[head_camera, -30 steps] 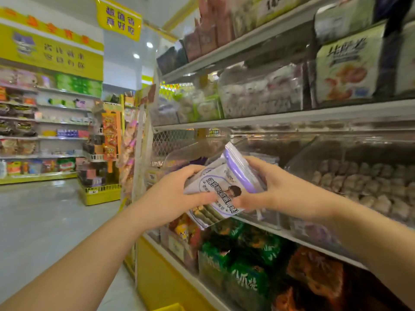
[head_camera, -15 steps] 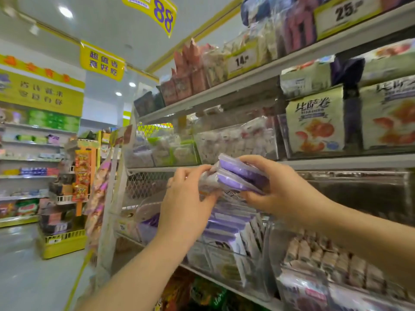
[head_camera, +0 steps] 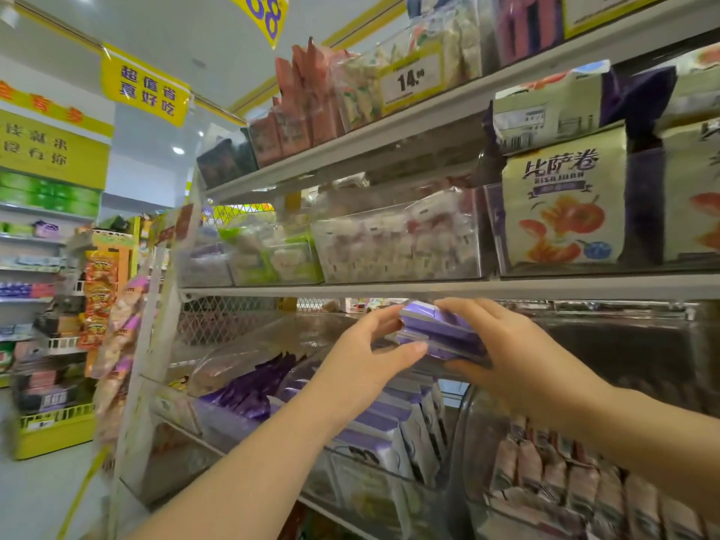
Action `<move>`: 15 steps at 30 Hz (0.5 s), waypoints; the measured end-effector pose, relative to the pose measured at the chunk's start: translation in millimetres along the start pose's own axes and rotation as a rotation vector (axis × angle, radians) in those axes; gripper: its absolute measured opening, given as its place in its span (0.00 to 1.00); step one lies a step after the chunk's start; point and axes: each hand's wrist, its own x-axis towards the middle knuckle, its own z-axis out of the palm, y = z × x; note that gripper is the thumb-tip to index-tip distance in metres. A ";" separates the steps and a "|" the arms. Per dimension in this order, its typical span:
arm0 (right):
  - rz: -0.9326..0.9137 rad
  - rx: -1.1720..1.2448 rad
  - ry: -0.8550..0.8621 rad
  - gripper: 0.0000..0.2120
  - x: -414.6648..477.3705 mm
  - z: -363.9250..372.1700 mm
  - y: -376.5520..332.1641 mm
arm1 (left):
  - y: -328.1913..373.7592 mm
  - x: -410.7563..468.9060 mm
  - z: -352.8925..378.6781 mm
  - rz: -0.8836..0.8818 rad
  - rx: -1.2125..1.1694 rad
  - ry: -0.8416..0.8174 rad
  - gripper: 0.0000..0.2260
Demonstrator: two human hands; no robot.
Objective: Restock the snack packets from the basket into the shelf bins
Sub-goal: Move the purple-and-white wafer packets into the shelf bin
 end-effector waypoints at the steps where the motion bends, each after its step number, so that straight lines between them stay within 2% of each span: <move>1: 0.008 -0.022 -0.014 0.31 2.9 2.7 3.7 | -4.9 6.0 1.1 0.003 0.028 0.000 0.21; 6: 0.100 -0.137 -0.115 0.31 24.9 18.3 18.9 | -25.9 41.8 7.3 0.041 0.199 -0.013 0.12; 10: 0.148 -0.154 -0.124 0.23 42.0 33.2 31.6 | -42.6 77.5 10.5 0.056 0.324 0.001 0.07; 15: 0.143 -0.213 -0.144 0.15 68.8 64.1 46.0 | -71.4 108.3 8.5 -0.040 0.350 0.015 0.11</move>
